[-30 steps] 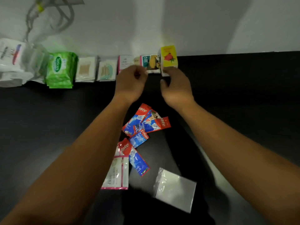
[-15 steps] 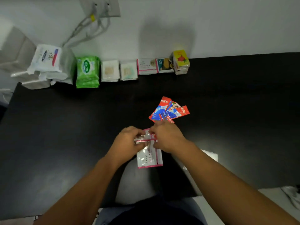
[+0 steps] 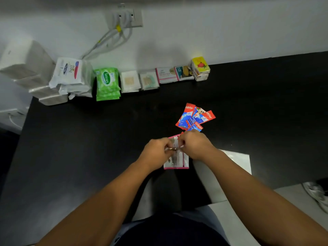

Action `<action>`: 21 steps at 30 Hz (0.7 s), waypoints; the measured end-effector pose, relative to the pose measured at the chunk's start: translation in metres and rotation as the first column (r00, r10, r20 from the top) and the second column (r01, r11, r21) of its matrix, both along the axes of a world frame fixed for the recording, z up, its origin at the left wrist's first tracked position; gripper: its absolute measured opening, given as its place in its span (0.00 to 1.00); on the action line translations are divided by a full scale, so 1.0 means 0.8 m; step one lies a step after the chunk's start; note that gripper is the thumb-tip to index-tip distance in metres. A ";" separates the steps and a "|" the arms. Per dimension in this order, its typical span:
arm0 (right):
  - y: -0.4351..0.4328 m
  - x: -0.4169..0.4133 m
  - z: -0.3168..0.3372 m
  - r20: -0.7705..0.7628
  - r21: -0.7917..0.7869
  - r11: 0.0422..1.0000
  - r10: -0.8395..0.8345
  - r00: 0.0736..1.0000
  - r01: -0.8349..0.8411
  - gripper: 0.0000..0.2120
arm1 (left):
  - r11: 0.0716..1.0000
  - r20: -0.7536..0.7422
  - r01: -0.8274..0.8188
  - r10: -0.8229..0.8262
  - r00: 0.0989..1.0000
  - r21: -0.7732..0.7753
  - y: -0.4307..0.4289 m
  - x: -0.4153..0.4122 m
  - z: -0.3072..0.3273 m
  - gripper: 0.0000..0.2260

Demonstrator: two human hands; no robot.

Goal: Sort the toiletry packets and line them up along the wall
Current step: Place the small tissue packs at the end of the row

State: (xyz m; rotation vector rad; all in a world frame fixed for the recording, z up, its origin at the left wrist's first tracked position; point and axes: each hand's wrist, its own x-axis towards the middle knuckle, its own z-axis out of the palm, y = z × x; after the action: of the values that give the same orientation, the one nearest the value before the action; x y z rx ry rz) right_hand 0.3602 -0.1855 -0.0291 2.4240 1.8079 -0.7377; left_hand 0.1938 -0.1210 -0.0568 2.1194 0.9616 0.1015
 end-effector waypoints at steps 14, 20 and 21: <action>0.119 0.043 0.014 -0.797 0.060 0.772 -0.345 0.496 0.633 0.07 | 0.724 0.286 -0.384 0.616 0.734 -0.573 0.161 0.057 0.038 0.23; 0.228 0.093 -0.006 -0.699 0.204 0.720 -0.367 0.614 0.663 0.07 | 0.867 0.356 -0.498 0.467 0.810 -0.003 0.254 0.129 0.050 0.29; 0.244 0.103 -0.008 -0.614 0.299 0.721 -0.356 0.704 0.625 0.07 | 0.867 0.370 -0.497 0.448 0.813 0.043 0.266 0.141 0.049 0.29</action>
State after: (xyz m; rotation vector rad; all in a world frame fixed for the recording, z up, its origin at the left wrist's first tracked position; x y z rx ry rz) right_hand 0.4430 0.0099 -0.0358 3.4406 1.5819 -1.2013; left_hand 0.3063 0.0922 -0.0179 1.8419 1.2685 0.7944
